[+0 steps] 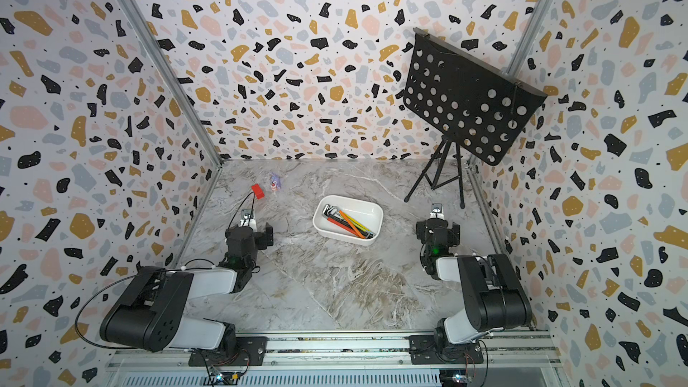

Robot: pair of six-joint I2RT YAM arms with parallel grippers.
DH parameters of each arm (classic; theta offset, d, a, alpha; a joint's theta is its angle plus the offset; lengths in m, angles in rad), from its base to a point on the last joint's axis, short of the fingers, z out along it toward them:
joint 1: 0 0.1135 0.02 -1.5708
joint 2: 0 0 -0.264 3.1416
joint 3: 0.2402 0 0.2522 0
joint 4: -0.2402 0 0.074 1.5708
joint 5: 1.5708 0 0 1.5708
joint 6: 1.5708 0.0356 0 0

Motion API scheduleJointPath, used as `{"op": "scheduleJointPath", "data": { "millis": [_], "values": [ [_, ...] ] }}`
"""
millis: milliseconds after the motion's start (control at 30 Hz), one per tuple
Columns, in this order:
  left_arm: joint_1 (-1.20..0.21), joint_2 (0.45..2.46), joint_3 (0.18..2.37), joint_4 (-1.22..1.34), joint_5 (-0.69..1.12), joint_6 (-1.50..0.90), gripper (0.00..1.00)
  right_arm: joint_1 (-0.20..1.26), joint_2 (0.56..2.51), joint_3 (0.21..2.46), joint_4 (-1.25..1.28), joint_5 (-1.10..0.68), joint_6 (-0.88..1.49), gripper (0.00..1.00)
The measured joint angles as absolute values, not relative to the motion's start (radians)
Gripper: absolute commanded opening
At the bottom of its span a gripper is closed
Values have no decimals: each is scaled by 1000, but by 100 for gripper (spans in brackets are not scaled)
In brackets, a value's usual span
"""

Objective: Put the hex key on the desktop into the storage box
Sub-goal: Reset both arms

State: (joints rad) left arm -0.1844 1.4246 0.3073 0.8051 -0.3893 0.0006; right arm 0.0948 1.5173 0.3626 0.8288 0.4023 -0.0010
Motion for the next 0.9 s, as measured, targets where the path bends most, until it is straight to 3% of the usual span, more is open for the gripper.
{"op": "scheduleJointPath", "data": {
  "millis": [900],
  "values": [
    [-143, 1425, 307, 798, -329, -1, 100, 74, 1529, 326, 910, 306, 2, 100]
  ]
}}
